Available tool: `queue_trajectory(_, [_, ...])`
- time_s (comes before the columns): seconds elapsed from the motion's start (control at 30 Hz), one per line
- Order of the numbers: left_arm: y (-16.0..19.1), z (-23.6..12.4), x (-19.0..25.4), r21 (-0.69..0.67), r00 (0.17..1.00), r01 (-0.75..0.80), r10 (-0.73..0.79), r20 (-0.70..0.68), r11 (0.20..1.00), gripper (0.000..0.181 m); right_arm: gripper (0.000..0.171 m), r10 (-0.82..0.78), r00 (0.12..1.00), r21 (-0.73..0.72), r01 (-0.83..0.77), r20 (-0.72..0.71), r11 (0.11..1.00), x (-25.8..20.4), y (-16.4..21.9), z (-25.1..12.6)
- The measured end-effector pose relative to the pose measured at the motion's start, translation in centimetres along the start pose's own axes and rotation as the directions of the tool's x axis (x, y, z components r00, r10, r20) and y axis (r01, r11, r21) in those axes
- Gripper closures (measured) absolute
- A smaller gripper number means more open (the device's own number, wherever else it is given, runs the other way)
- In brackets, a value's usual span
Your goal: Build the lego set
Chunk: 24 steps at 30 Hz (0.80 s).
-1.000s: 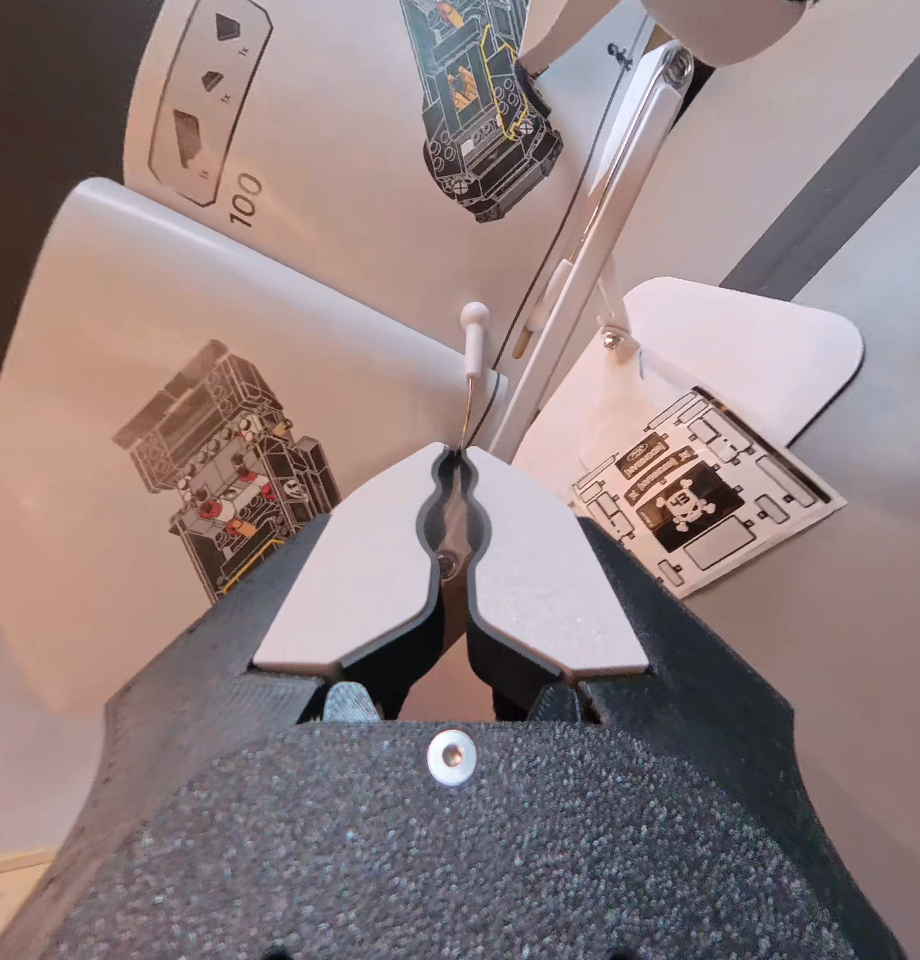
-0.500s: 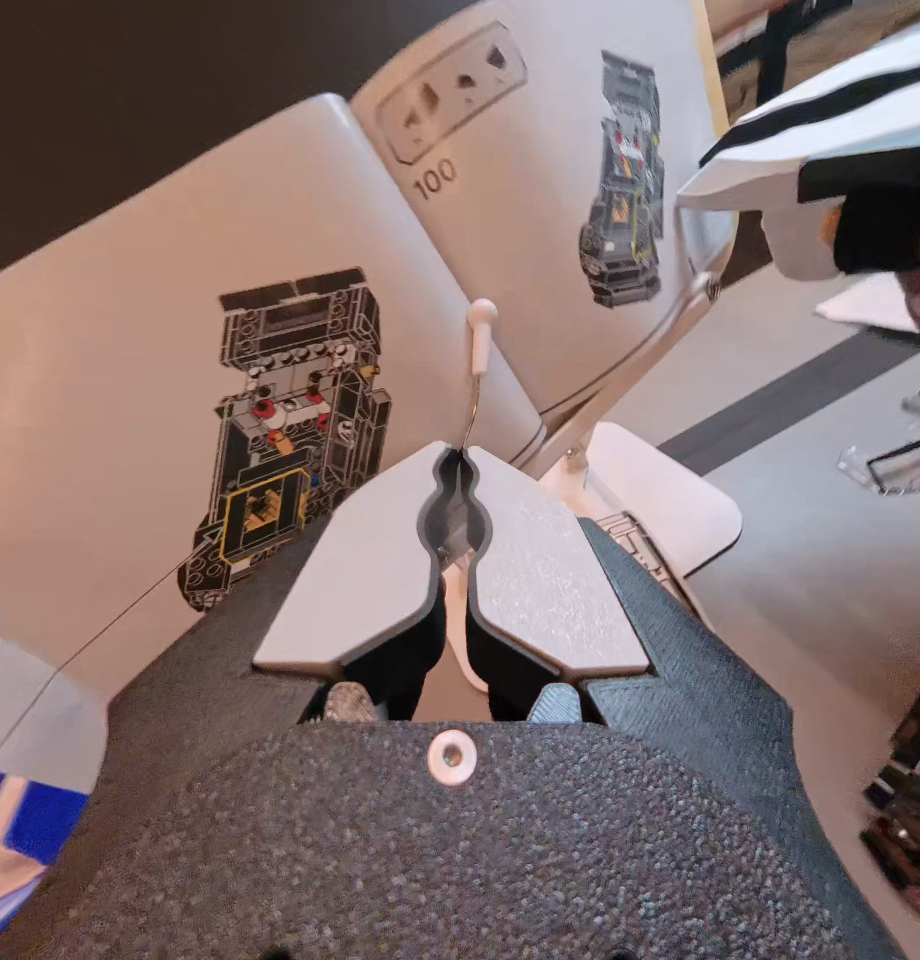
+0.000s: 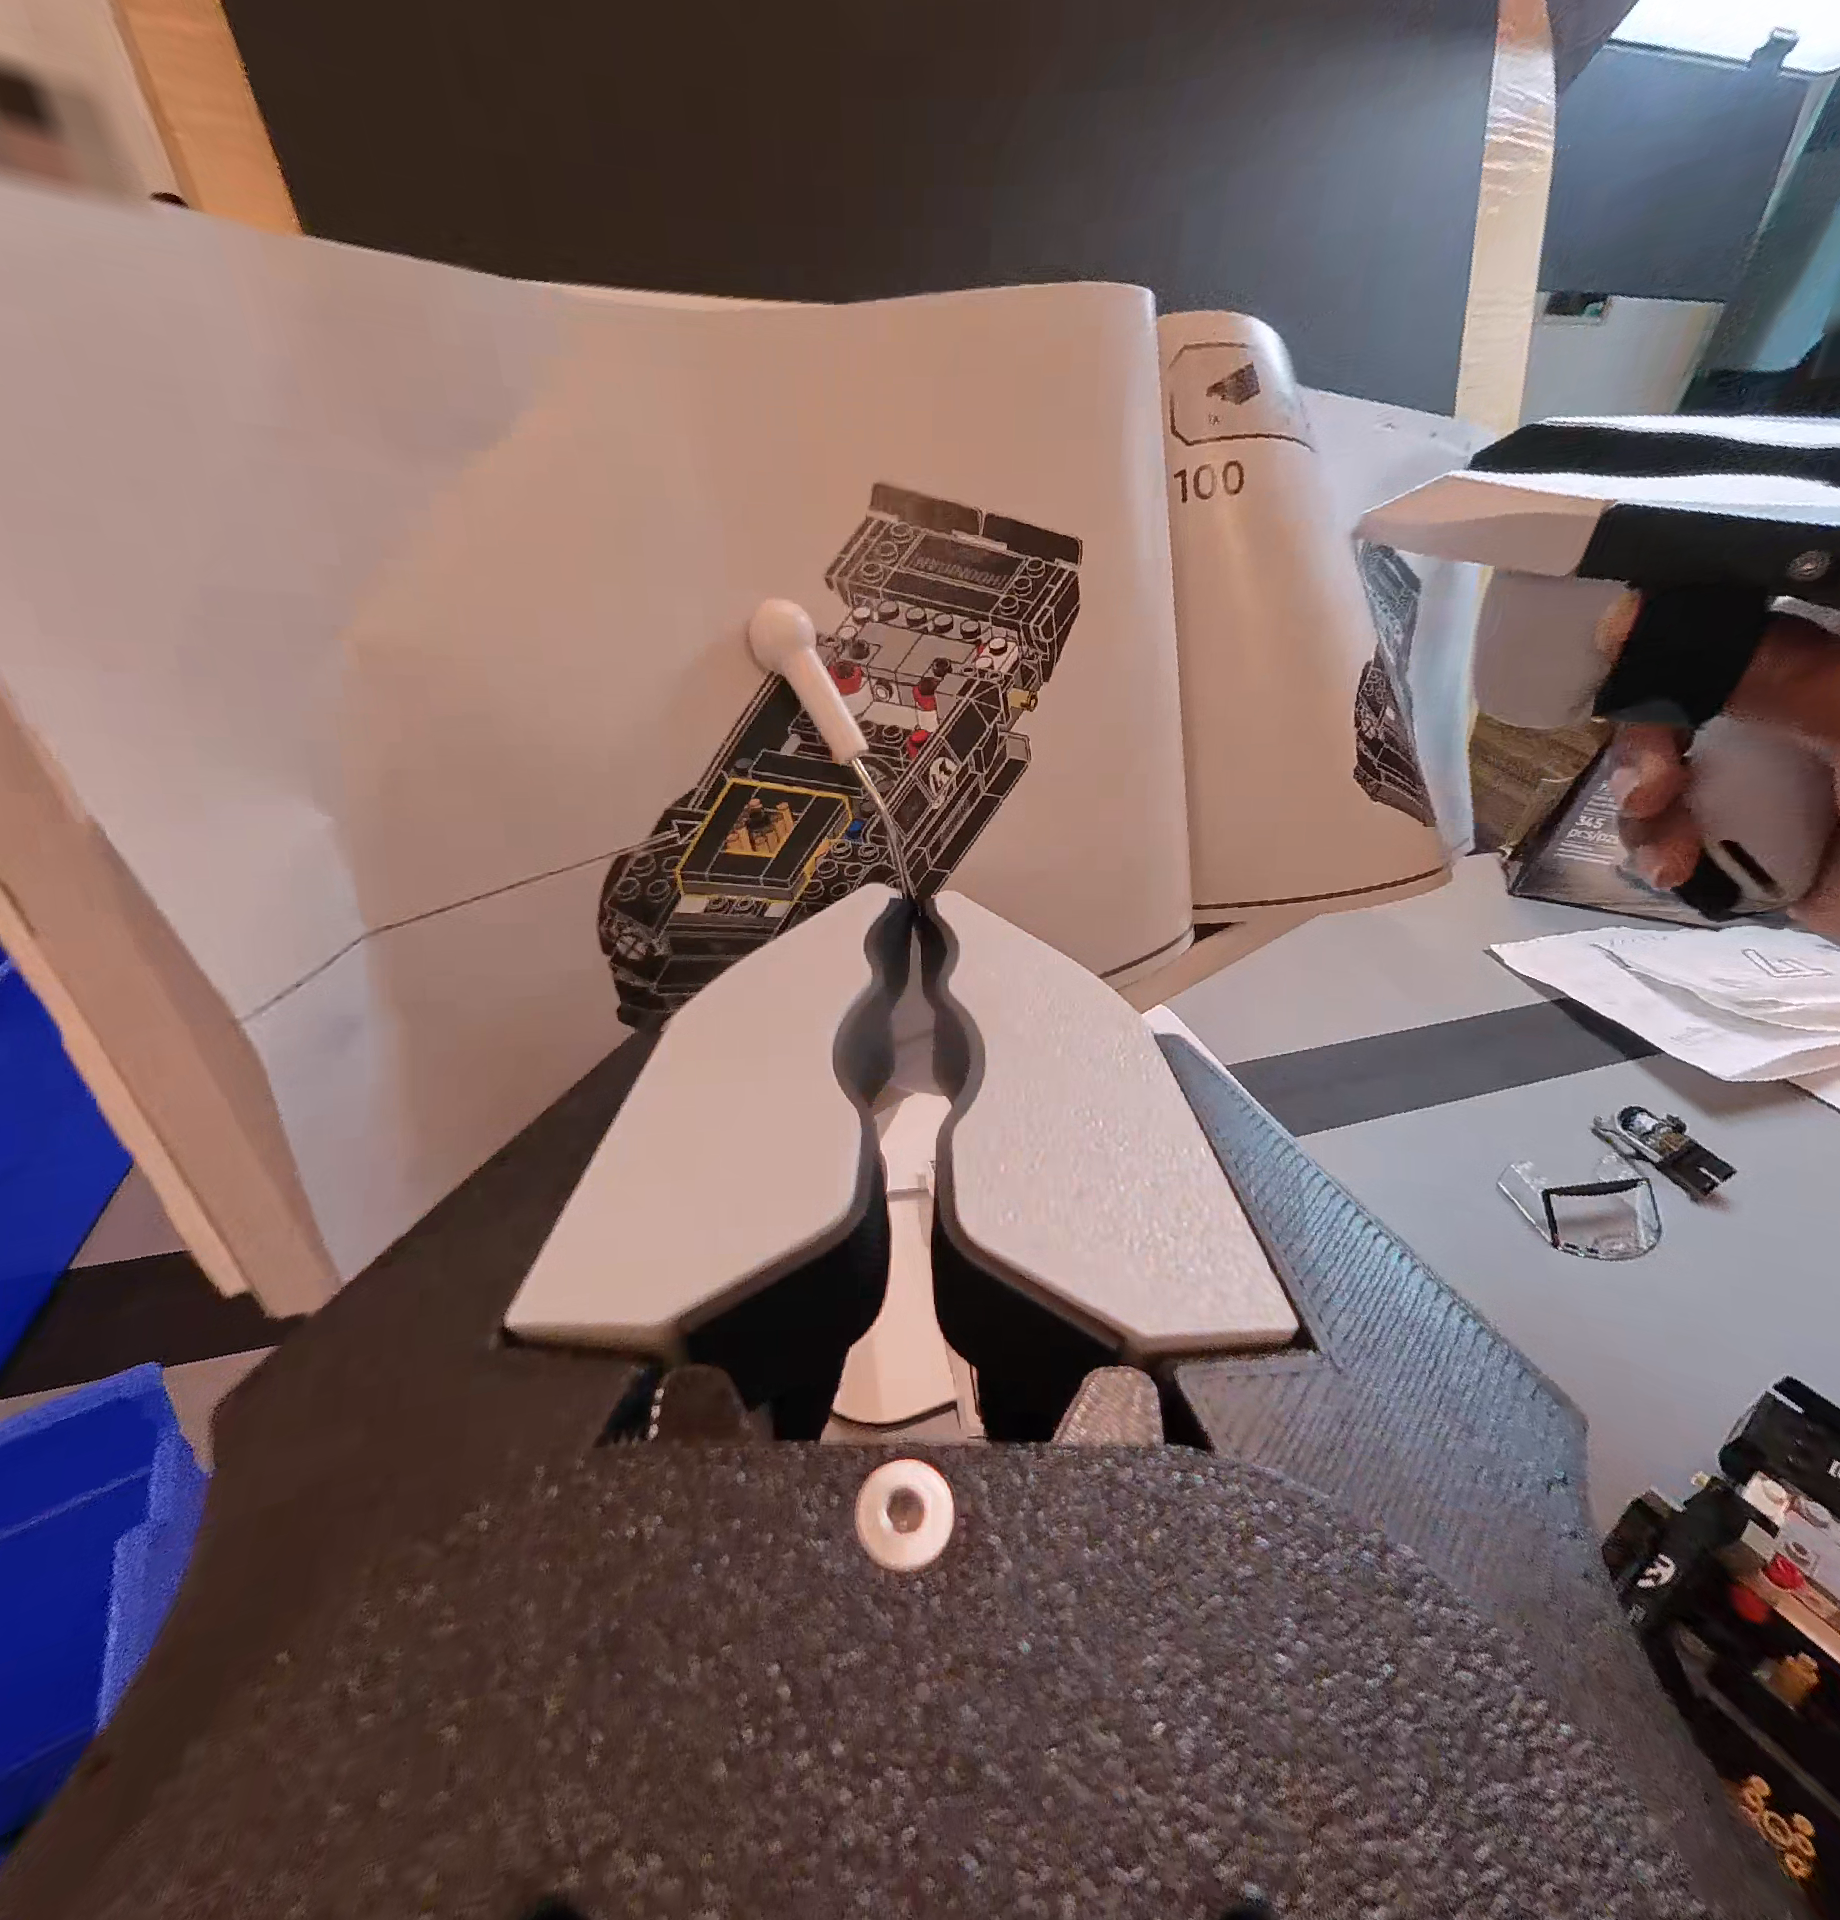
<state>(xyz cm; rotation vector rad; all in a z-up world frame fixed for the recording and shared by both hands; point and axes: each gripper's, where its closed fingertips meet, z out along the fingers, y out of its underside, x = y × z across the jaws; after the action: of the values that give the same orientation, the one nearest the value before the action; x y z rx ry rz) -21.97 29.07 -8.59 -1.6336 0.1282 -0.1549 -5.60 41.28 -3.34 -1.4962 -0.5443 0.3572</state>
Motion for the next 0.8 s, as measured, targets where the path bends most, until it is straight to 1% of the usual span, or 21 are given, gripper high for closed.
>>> queue_trajectory(0.17, [0.1, -0.1, 0.0, 0.005, 1.000, -0.014, 0.014, -0.003, 1.000, 0.179, 0.098, 0.051, 0.999, 0.036, -0.050, -0.016, 0.998, 0.6, 0.1, -0.7])
queue_trajectory(0.27, [0.1, -0.1, 0.0, 0.006, 1.000, -0.018, 0.018, -0.002, 1.000, 0.179, 0.094, 0.101, 0.994, 0.054, -0.100, -0.030, 0.994, 1.3, 0.7, -1.6])
queue_trajectory(0.4, [0.1, -0.1, 0.0, 0.011, 1.000, -0.017, 0.017, 0.005, 1.000, 0.179, 0.089, 0.046, 0.999, 0.045, -0.046, -0.009, 0.998, 0.8, 1.6, -1.5])
queue_trajectory(0.47, [0.1, -0.1, 0.0, 0.014, 1.000, -0.017, 0.017, 0.003, 1.000, 0.179, 0.090, 0.015, 1.000, 0.029, -0.015, -0.004, 0.999, 0.5, 1.9, -0.9])
queue_trajectory(0.6, [0.0, 0.0, 0.0, 0.013, 1.000, -0.010, 0.010, -0.007, 1.000, 0.179, 0.093, 0.023, 1.000, 0.016, -0.023, -0.010, 1.000, 0.4, 2.1, -0.3])
queue_trajectory(0.67, [0.0, 0.0, 0.0, 0.016, 1.000, -0.010, 0.011, -0.011, 1.000, 0.179, 0.099, 0.047, 0.999, 0.020, -0.047, 0.007, 0.999, 0.3, 2.2, -0.3])
queue_trajectory(0.77, [0.1, -0.1, 0.2, 0.022, 1.000, -0.011, 0.011, -0.014, 1.000, 0.179, 0.130, 0.080, 0.997, 0.012, -0.080, 0.012, 0.997, 0.8, 2.3, -0.5])
queue_trajectory(0.8, [0.1, -0.2, 0.2, 0.024, 1.000, -0.010, 0.010, -0.017, 1.000, 0.179, 0.134, 0.086, 0.996, 0.005, -0.086, 0.020, 0.996, 0.9, 2.3, -0.5])
